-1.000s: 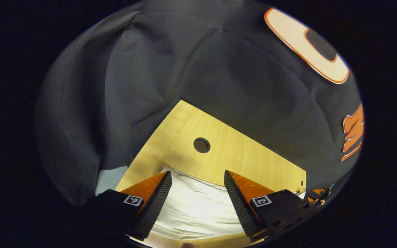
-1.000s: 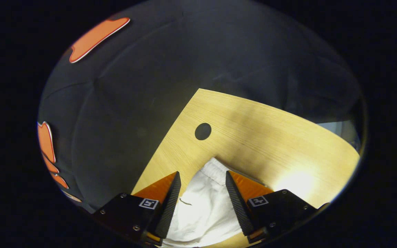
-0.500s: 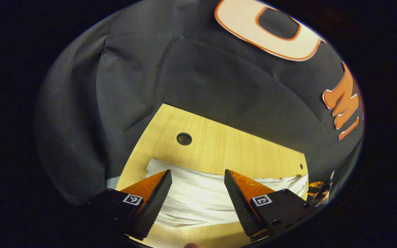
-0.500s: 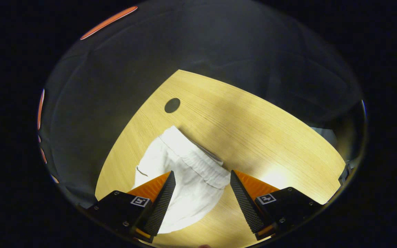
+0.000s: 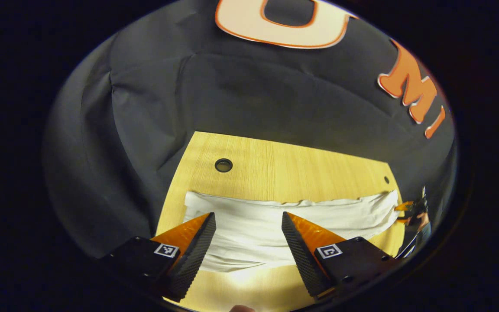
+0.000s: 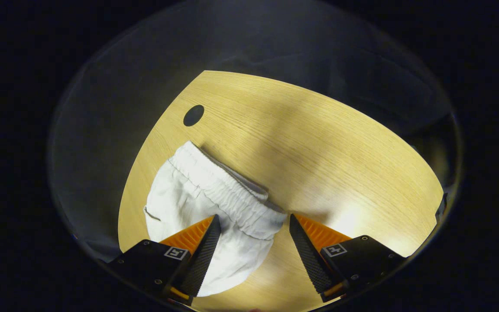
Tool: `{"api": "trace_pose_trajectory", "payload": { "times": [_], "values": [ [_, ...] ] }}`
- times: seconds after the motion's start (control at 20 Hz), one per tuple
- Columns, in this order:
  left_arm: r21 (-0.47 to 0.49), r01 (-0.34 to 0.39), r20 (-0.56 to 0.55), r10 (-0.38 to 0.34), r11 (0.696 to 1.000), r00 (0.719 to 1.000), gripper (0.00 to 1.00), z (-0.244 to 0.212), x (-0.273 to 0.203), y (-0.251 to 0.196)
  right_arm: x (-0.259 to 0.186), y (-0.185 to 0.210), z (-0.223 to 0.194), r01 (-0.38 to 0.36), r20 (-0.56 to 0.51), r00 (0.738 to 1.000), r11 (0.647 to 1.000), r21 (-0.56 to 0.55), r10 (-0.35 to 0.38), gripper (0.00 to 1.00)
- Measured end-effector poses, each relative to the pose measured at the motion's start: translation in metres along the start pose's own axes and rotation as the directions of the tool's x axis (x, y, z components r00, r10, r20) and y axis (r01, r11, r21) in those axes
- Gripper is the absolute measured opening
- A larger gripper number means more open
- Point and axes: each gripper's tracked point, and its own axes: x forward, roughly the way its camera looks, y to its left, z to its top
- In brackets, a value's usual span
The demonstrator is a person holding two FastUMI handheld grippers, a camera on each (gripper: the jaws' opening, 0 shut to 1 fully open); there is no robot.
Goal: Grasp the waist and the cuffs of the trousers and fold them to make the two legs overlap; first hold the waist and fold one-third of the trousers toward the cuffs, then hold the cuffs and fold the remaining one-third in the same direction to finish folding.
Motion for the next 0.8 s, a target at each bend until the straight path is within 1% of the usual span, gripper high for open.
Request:
{"api": "trace_pose_trajectory", "payload": {
  "times": [0.05,0.1,0.15,0.2,0.25,0.3,0.35,0.4,0.45,0.5,0.55,0.65,0.8],
  "values": [
    [0.022,-0.017,-0.012,0.017,1.0,1.0,1.0,-0.005,0.001,-0.002,-0.001,0.001,0.005,-0.007,0.017,1.0,1.0,0.004,0.007,0.97],
    [0.038,-0.021,-0.015,0.022,0.999,1.0,1.0,-0.009,-0.001,-0.008,0.003,-0.001,0.004,0.004,0.014,1.0,1.0,0.006,-0.004,0.95],
    [0.049,-0.017,-0.015,0.017,0.999,1.0,1.0,-0.013,-0.002,-0.016,0.004,-0.002,0.004,0.023,0.012,1.0,1.0,0.012,-0.024,0.95],
    [0.053,-0.012,-0.015,0.012,0.999,1.0,1.0,-0.016,-0.008,-0.023,0.006,-0.008,0.005,0.06,0.015,0.998,0.998,0.028,-0.061,0.93],
    [0.052,-0.008,-0.018,0.009,0.999,1.0,1.0,-0.018,-0.011,-0.03,0.007,-0.011,0.007,0.099,0.012,0.995,0.993,0.067,-0.1,0.84],
    [0.053,-0.006,-0.022,0.007,0.999,1.0,1.0,-0.023,-0.009,-0.038,0.006,-0.01,0.011,0.13,0.004,0.991,0.988,0.085,-0.131,0.8],
    [0.056,-0.003,-0.026,0.004,0.998,1.0,1.0,-0.027,-0.008,-0.043,0.005,-0.01,0.012,0.15,-0.009,0.989,0.985,0.082,-0.149,0.67],
    [0.061,0.0,-0.027,0.002,0.998,1.0,1.0,-0.031,-0.006,-0.046,0.005,-0.006,0.016,0.154,-0.011,0.988,0.986,0.059,-0.153,0.63],
    [0.063,0.002,-0.031,0.0,0.998,1.0,1.0,-0.035,-0.003,-0.052,0.004,-0.002,0.017,0.138,-0.009,0.99,0.99,0.037,-0.137,0.52],
    [0.062,0.007,-0.038,-0.004,0.998,0.999,1.0,-0.04,-0.002,-0.057,0.006,-0.001,0.016,0.121,-0.006,0.993,0.992,0.034,-0.121,0.46],
    [0.059,0.011,-0.043,-0.008,0.998,0.999,1.0,-0.042,-0.001,-0.062,0.006,0.002,0.016,0.105,-0.002,0.994,0.994,0.035,-0.105,0.3],
    [0.052,0.005,-0.048,-0.002,0.999,0.999,1.0,-0.046,-0.005,-0.068,0.008,0.003,0.016,0.067,0.009,0.998,0.997,0.047,-0.067,0.19],
    [0.03,0.015,-0.042,-0.014,0.999,0.999,1.0,-0.055,-0.014,-0.077,0.006,0.006,0.016,-0.026,0.048,0.999,0.998,0.057,0.023,0.12]
  ]
}}
